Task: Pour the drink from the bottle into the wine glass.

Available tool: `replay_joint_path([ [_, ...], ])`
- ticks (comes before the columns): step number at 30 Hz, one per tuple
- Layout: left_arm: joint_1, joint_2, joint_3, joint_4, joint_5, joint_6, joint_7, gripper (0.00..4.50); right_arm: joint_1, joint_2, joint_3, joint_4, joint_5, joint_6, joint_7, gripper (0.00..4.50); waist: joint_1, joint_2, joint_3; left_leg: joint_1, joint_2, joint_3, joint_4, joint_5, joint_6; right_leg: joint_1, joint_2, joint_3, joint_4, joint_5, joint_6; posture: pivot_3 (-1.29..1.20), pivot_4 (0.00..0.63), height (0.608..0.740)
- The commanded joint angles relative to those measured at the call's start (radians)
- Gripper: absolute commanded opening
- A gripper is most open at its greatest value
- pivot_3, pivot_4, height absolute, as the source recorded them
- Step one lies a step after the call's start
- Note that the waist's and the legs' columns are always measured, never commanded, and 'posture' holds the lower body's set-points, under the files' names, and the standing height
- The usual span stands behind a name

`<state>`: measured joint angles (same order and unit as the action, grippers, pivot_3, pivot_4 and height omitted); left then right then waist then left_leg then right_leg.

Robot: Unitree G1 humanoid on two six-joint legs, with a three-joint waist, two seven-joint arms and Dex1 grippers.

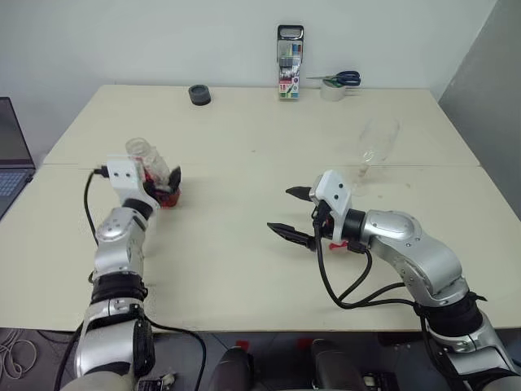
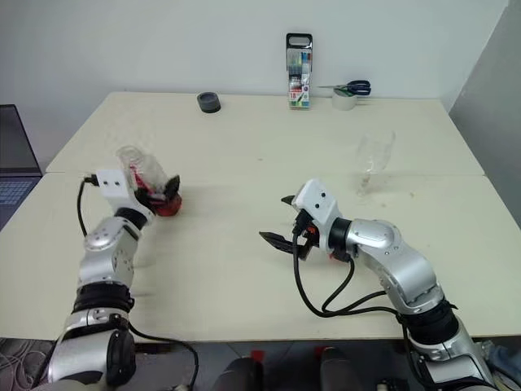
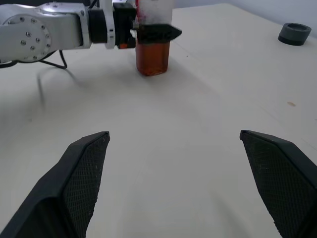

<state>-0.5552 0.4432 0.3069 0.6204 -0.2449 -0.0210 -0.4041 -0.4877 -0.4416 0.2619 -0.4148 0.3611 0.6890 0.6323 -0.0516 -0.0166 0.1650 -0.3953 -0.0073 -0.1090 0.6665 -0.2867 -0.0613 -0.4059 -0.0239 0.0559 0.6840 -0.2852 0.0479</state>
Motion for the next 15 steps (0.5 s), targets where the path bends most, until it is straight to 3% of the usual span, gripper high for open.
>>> replay_joint_path([
  [1,-0.005,0.011,-0.001,-0.063,-0.002,-0.005,0.005,4.45,-0.007,-0.004,-0.002,-0.034,-0.003,-0.003,0.011,4.5,0.0,0.0,0.0,0.0,0.0,0.0,0.0,0.0,0.0,0.0,0.0,0.0,0.0,0.0,0.0,0.0,0.15,0.74],
  [15,0.115,-0.003,-0.025,-0.124,0.052,-0.026,0.074,4.45,0.054,-0.014,-0.028,-0.027,-0.039,-0.042,-0.002,4.5,0.0,0.0,0.0,0.0,0.0,0.0,0.0,0.0,0.0,0.0,0.0,0.0,0.0,0.0,0.0,0.0,0.15,0.74],
])
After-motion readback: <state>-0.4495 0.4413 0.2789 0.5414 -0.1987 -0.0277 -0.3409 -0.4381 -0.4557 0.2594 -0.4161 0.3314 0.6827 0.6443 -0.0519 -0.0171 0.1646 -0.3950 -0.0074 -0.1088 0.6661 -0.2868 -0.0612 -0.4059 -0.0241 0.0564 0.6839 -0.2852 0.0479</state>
